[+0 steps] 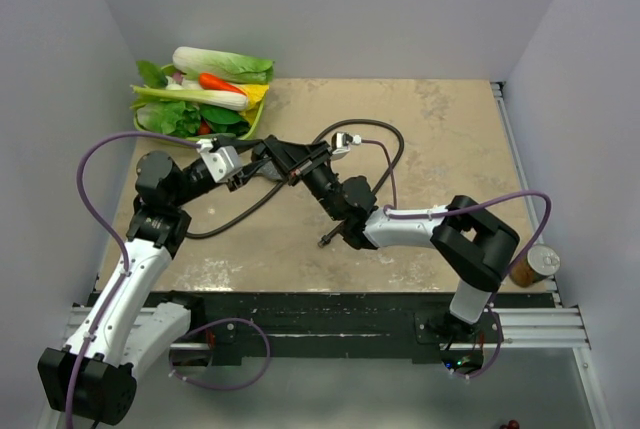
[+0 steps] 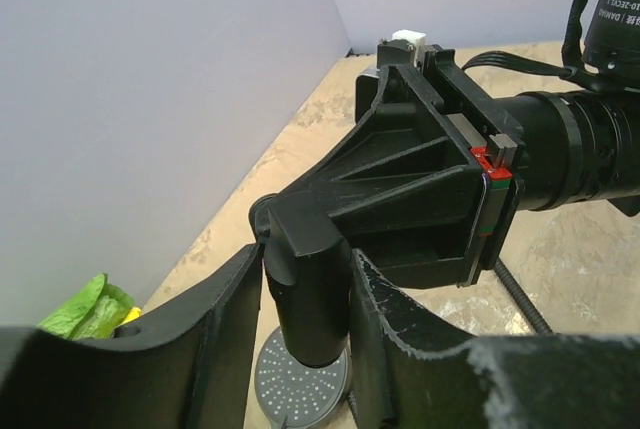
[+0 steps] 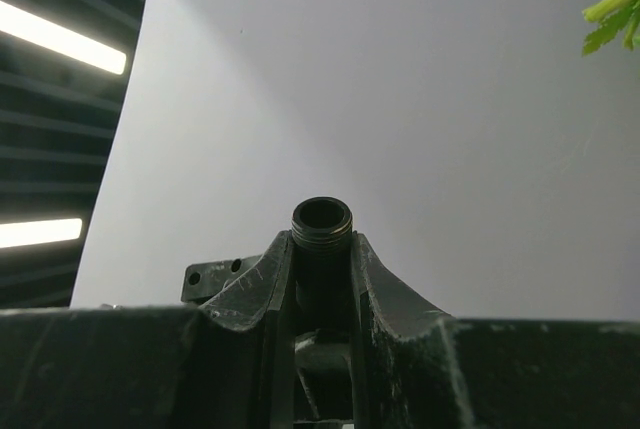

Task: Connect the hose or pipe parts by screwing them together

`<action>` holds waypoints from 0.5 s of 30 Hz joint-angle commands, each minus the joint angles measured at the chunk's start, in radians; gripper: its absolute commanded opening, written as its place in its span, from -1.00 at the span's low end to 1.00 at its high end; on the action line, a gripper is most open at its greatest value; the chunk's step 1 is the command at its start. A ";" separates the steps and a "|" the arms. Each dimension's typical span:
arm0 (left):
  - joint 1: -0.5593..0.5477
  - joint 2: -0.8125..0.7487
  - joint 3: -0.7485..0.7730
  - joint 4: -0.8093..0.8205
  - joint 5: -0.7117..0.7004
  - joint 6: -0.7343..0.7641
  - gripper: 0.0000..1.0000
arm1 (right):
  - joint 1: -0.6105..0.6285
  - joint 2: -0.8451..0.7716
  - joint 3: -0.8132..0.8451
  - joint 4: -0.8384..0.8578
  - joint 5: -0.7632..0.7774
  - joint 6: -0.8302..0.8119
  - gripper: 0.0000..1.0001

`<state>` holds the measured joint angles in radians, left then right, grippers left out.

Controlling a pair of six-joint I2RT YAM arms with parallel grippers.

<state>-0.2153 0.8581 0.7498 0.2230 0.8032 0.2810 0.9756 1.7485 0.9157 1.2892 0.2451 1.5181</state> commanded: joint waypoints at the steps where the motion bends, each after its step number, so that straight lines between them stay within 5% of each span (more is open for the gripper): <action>1: -0.007 -0.005 0.039 0.044 0.031 0.018 -0.26 | 0.020 0.019 0.005 0.447 -0.007 0.022 -1.00; 5: -0.007 0.001 0.056 0.016 0.013 0.040 -1.00 | 0.031 0.011 -0.018 0.449 -0.062 0.033 -0.95; 12: -0.006 0.035 0.108 -0.121 0.050 0.066 -1.00 | 0.025 -0.055 -0.179 0.443 -0.139 0.056 -0.55; 14: -0.002 0.070 0.155 -0.216 0.077 0.066 -1.00 | -0.003 -0.105 -0.253 0.417 -0.173 0.056 0.06; 15: 0.008 0.082 0.173 -0.264 0.094 0.061 -1.00 | -0.015 -0.128 -0.276 0.407 -0.220 0.051 0.94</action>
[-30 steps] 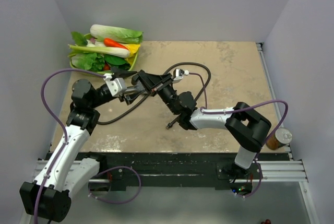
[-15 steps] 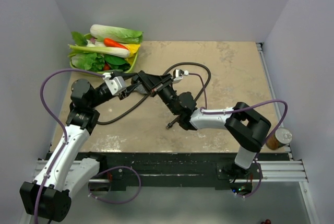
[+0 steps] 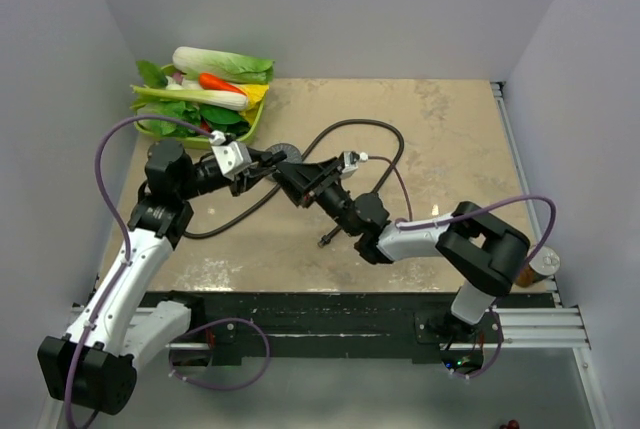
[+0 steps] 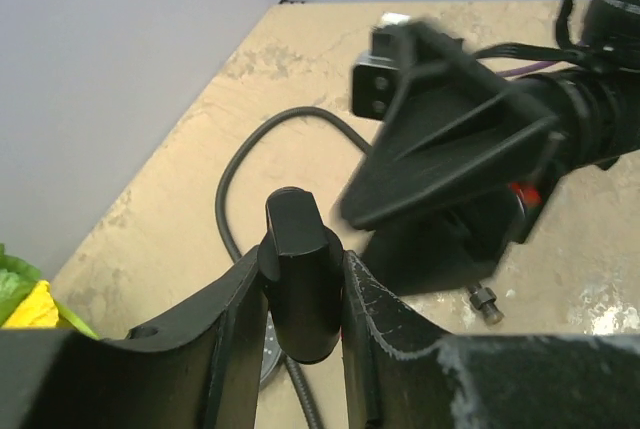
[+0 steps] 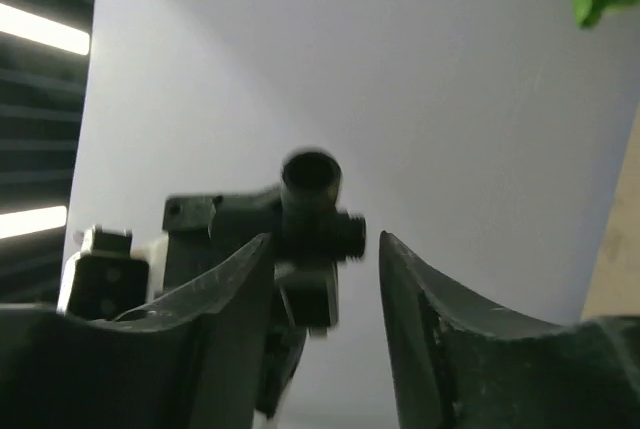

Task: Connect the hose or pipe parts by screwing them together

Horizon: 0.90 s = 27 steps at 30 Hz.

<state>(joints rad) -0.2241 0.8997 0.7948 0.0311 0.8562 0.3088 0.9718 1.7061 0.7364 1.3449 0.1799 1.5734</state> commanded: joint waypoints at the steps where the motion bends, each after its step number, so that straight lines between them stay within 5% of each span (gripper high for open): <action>1: 0.029 0.056 0.165 -0.106 0.061 0.032 -1.00 | -0.024 -0.111 -0.121 0.302 -0.177 -0.009 0.97; 6: 0.184 0.133 0.228 -0.212 0.262 -0.066 -1.00 | -0.148 -0.399 -0.204 -0.080 -0.420 -0.143 0.97; 7: 0.196 0.146 0.256 -0.241 0.289 -0.065 -1.00 | -0.160 -0.468 -0.177 -0.424 -0.481 -0.327 0.97; 9: 0.218 0.192 0.297 -0.394 0.349 -0.034 -1.00 | -0.166 -0.619 -0.002 -0.814 -0.447 -0.570 0.97; 10: 0.223 0.206 0.316 -0.433 0.380 -0.030 -1.00 | -0.156 -0.638 0.086 -1.191 -0.409 -0.850 0.97; 11: 0.224 0.225 0.316 -0.465 0.450 -0.030 -1.00 | -0.107 -0.638 0.298 -1.403 -0.197 -0.985 0.97; 13: 0.224 0.234 0.290 -0.534 0.525 -0.025 -1.00 | 0.005 -0.576 0.470 -1.775 0.038 -1.314 0.97; 17: 0.224 0.245 0.227 -0.616 0.653 -0.011 -1.00 | 0.065 -0.474 0.698 -1.989 0.093 -1.428 0.97; 21: 0.224 0.272 0.204 -0.847 0.751 0.232 -1.00 | 0.065 -0.542 0.615 -1.861 0.038 -1.467 0.97; 24: 0.224 0.309 0.152 -0.924 0.814 0.283 -1.00 | 0.067 -0.556 0.562 -1.865 0.059 -1.691 0.97; 25: 0.224 0.305 0.105 -0.878 0.817 0.230 -1.00 | 0.080 -0.560 0.537 -1.886 0.050 -1.833 0.97; 26: 0.224 0.273 0.080 -0.668 0.823 0.128 -1.00 | 0.093 -0.571 0.481 -1.891 0.081 -1.884 0.97; 27: 0.224 0.253 0.023 -0.545 0.836 -0.098 -1.00 | 0.108 -0.566 0.459 -1.903 0.125 -1.932 0.97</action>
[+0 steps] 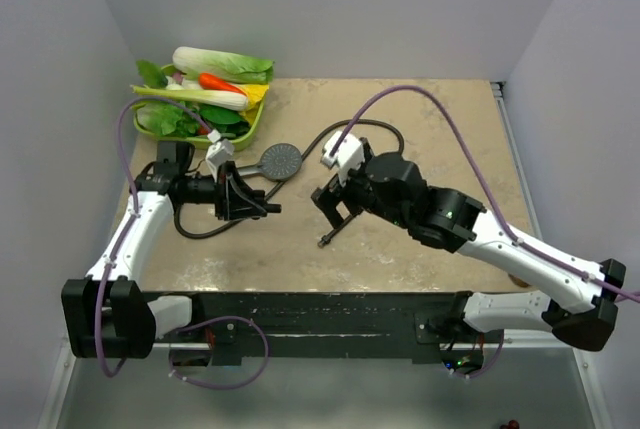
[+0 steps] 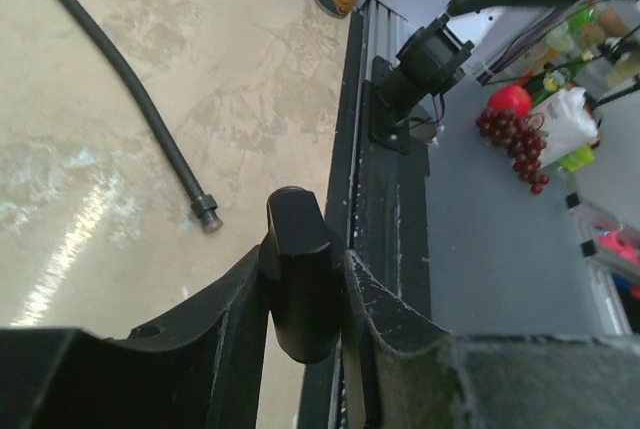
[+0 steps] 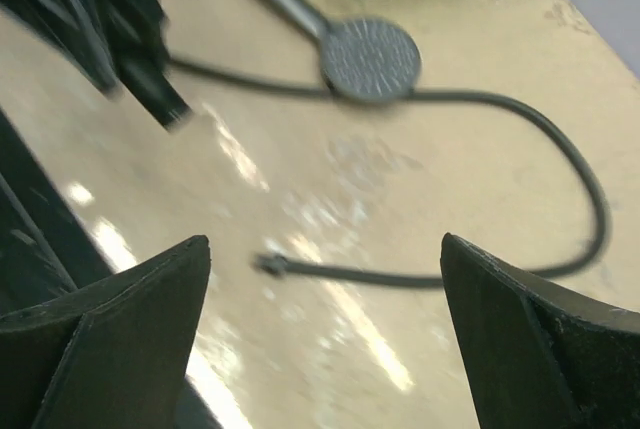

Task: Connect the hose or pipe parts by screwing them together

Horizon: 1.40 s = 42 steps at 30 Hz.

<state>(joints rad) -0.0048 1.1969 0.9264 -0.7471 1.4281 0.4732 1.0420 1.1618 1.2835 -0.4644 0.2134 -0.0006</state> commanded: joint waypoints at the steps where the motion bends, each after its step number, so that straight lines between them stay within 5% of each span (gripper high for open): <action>1: 0.005 -0.055 -0.124 0.315 0.270 -0.324 -1.00 | 0.058 -0.013 -0.107 -0.139 0.168 -0.449 0.97; 9: 0.005 0.003 -0.063 0.114 0.255 -0.110 -1.00 | 0.059 0.221 -0.194 -0.165 0.164 -0.668 0.97; 14: 0.038 0.023 -0.034 0.078 0.261 -0.110 -1.00 | -0.065 0.361 -0.139 -0.137 0.039 -0.743 0.89; 20: 0.098 -0.008 -0.049 0.253 0.275 -0.301 -1.00 | -0.137 0.492 -0.096 -0.094 -0.086 -0.809 0.86; 24: 0.163 -0.033 -0.121 0.497 0.275 -0.590 -1.00 | -0.168 0.562 -0.096 -0.054 -0.157 -0.835 0.81; 31: 0.224 -0.028 -0.159 0.581 0.250 -0.683 -1.00 | -0.186 0.671 -0.053 -0.048 -0.256 -0.812 0.65; 34: 0.227 -0.025 -0.172 0.581 0.223 -0.662 -1.00 | -0.186 0.697 -0.033 -0.063 -0.311 -0.785 0.34; 38: 0.227 -0.010 -0.164 0.516 0.212 -0.599 -1.00 | -0.186 0.725 -0.001 -0.072 -0.388 -0.710 -0.45; 40: 0.227 -0.003 -0.161 0.493 0.209 -0.565 -1.00 | -0.186 0.722 0.005 -0.083 -0.465 -0.668 -0.41; 42: 0.227 -0.003 -0.159 0.492 0.201 -0.556 -1.00 | -0.181 0.717 -0.007 -0.095 -0.486 -0.658 -0.01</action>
<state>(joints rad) 0.2157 1.1915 0.7540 -0.2390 1.4532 -0.1192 0.8562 1.8919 1.2495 -0.5442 -0.1417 -0.7238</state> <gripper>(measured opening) 0.356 0.357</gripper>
